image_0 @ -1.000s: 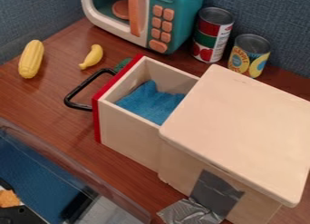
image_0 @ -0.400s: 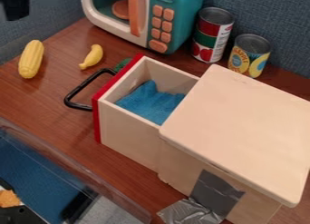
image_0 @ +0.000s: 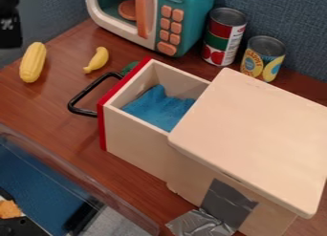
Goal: Closed the drawer
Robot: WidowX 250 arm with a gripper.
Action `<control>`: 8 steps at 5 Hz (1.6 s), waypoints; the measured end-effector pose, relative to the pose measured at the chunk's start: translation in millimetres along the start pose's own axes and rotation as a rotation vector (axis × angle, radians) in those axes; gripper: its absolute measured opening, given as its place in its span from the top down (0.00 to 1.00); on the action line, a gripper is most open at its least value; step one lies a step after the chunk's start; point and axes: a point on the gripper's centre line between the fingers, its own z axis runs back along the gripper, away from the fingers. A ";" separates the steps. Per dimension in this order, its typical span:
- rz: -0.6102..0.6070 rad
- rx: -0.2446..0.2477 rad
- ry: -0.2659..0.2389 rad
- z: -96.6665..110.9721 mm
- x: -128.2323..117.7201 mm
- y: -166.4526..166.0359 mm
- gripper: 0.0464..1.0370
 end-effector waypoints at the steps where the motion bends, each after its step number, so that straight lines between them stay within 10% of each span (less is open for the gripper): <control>1: -0.174 0.042 0.031 -14.8 8.9 1.2 0.04; 4: -0.457 0.138 0.117 -48.2 31.5 -13.8 0.04; 8: -0.687 0.102 0.139 -76.6 60.1 -32.0 0.04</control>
